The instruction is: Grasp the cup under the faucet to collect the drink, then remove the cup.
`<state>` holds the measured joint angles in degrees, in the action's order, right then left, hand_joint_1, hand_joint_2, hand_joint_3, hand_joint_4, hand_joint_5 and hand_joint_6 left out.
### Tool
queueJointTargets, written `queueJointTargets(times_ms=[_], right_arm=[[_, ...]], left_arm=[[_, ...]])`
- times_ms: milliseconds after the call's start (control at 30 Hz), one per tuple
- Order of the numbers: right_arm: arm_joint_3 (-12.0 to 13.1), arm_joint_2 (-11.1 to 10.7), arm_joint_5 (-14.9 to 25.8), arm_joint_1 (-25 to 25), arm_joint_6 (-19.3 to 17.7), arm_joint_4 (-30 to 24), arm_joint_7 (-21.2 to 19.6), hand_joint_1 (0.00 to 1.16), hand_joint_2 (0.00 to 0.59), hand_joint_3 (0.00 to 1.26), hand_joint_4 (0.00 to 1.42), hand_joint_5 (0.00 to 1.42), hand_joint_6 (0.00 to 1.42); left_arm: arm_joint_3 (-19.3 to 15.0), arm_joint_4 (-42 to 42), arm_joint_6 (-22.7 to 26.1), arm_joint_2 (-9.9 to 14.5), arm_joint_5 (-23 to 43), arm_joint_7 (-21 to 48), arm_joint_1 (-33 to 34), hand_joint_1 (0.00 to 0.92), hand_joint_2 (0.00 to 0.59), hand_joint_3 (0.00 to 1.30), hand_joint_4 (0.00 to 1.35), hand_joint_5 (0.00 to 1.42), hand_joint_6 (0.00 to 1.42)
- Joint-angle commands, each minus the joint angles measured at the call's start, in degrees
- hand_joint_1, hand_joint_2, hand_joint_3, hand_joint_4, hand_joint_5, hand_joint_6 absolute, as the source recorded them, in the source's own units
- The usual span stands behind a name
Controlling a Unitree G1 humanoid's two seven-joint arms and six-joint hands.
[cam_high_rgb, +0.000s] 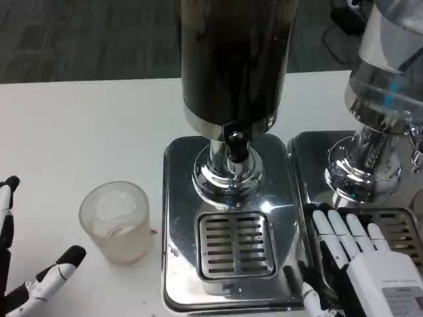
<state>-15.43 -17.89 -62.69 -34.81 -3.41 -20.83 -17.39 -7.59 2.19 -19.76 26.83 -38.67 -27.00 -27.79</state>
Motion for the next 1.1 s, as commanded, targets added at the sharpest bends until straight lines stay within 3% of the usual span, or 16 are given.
queueJointTargets(times_ms=[33,167,267,433,633,867,1100], right_arm=[[-1.4,1.6,-1.4,-0.5,1.7,0.0,-1.9,0.14,0.551,0.00,0.00,0.00,0.00],[-2.5,2.2,-1.9,0.1,2.4,0.6,-2.4,0.14,0.551,0.00,0.00,0.00,0.00],[-2.8,2.4,-1.8,0.3,2.9,1.0,-2.6,0.14,0.551,0.00,0.00,0.00,0.00],[-3.3,2.5,-1.9,0.7,3.8,1.3,-3.0,0.13,0.548,0.00,0.00,0.00,0.00],[-3.9,2.6,-1.9,1.0,4.4,1.7,-3.7,0.12,0.544,0.00,0.00,0.00,0.00],[-4.5,2.7,-1.8,1.9,5.2,2.3,-3.9,0.12,0.536,0.00,0.00,0.00,0.00],[-4.7,2.7,-1.5,2.2,5.6,2.6,-3.9,0.12,0.528,0.00,0.00,0.00,0.00]], left_arm=[[0.2,7.0,-5.4,1.9,5.0,1.7,4.2,0.000,0.075,0.00,0.00,0.00,0.00],[1.5,17.6,-15.7,2.0,12.2,3.9,9.4,0.000,0.023,0.00,0.00,0.00,0.00],[3.3,24.2,-22.3,2.9,13.4,5.3,12.9,0.000,0.001,0.00,0.00,0.00,0.00],[6.6,31.2,-28.1,4.9,14.1,10.5,17.6,0.000,0.000,0.00,0.00,0.00,0.00],[7.5,34.7,-29.3,5.1,13.6,11.6,20.1,0.000,0.000,0.00,0.00,0.00,0.00],[8.7,38.5,-28.7,3.8,14.8,13.3,22.8,0.178,0.043,0.00,0.00,0.00,0.00],[10.5,42.0,-28.2,3.1,14.9,13.7,25.2,0.192,0.048,0.00,0.00,0.00,0.00]])
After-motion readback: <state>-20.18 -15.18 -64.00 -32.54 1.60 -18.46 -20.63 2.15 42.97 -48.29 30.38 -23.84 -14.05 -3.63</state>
